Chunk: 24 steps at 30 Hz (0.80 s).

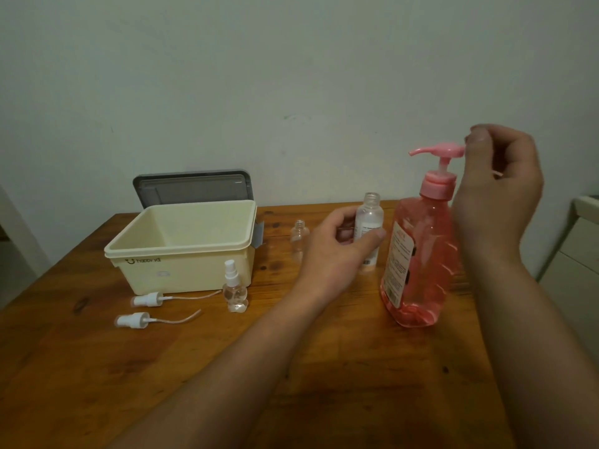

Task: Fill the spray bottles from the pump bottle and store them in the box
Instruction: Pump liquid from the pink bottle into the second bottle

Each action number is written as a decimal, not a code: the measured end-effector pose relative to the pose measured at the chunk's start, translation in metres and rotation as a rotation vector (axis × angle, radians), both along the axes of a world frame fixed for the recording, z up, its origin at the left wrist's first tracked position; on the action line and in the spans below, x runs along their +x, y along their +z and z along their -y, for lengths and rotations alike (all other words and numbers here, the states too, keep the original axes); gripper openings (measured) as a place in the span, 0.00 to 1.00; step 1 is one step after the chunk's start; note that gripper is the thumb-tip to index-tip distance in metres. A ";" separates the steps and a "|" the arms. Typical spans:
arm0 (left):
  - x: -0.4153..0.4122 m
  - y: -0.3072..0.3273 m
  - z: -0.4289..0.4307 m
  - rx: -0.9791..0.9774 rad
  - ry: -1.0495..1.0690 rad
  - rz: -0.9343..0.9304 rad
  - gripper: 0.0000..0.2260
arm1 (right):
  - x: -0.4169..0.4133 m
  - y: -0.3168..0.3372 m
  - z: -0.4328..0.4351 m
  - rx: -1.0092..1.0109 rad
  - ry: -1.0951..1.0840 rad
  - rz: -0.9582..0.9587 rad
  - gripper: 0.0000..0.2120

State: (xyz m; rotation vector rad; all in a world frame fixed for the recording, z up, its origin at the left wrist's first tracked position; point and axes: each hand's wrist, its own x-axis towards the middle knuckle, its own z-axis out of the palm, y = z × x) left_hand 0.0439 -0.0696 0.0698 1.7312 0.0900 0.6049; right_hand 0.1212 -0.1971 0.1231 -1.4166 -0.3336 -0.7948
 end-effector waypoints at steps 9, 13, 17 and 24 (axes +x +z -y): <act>0.005 0.009 0.004 -0.024 -0.025 0.021 0.19 | 0.003 0.017 0.006 -0.227 0.380 -0.393 0.29; 0.009 0.017 0.007 -0.028 -0.028 0.038 0.19 | 0.006 0.017 0.006 -0.216 0.425 -0.465 0.24; 0.011 0.023 0.011 -0.033 -0.045 0.059 0.18 | 0.006 0.017 0.006 -0.197 0.461 -0.487 0.24; 0.018 0.034 0.015 -0.009 -0.058 0.097 0.17 | 0.013 0.016 0.007 -0.205 0.493 -0.515 0.26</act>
